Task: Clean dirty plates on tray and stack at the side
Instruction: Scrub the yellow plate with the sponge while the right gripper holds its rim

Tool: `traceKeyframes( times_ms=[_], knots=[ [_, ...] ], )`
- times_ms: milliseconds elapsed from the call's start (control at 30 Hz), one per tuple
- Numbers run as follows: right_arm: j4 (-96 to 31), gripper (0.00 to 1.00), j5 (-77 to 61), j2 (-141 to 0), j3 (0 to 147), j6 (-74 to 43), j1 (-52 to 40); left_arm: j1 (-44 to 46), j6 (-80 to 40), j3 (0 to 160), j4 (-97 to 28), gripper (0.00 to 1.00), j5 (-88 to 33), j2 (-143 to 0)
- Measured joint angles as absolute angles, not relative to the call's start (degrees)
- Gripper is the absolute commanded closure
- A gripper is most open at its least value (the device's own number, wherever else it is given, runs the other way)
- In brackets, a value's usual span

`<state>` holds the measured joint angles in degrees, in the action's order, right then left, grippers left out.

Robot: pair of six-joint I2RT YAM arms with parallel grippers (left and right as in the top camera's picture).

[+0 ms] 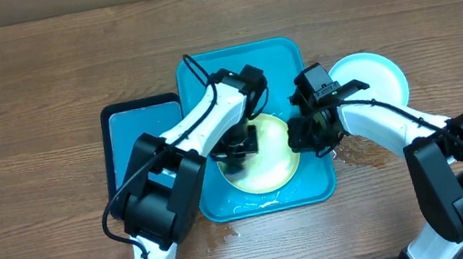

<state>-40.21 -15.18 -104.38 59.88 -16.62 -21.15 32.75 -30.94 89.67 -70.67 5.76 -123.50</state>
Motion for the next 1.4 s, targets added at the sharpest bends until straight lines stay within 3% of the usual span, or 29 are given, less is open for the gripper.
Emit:
traceKeyframes(
  times_ms=[167, 333, 600, 833, 1067, 1400],
  knots=[
    [-39.92, 0.96, -16.38, -104.49, 59.88, -16.69, -21.61, 32.99, -31.42, 90.94, -70.0, 0.96, 12.62, -123.55],
    [-39.9, 0.96, -16.45, -104.53, 59.88, -16.69, -21.63, 32.71, -31.11, 91.05, -64.25, 0.96, 11.97, -123.57],
    [-40.42, 0.96, -15.66, -104.51, 59.9, -16.93, -21.08, 31.07, -31.05, 89.38, -43.99, 0.96, -12.97, -123.35],
    [-40.58, 0.96, -15.68, -104.51, 59.9, -16.93, -21.08, 33.78, -31.2, 88.71, -48.8, 0.96, -22.48, -123.79],
    [-40.47, 0.96, -16.1, -104.53, 59.9, -16.82, -21.34, 34.17, -31.4, 89.38, -60.62, 0.96, -15.07, -123.74],
    [-40.45, 0.96, -16.6, -104.53, 59.9, -16.88, -21.43, 34.04, -35.4, 89.19, -70.91, 0.96, 11.03, -123.52]
  ],
)
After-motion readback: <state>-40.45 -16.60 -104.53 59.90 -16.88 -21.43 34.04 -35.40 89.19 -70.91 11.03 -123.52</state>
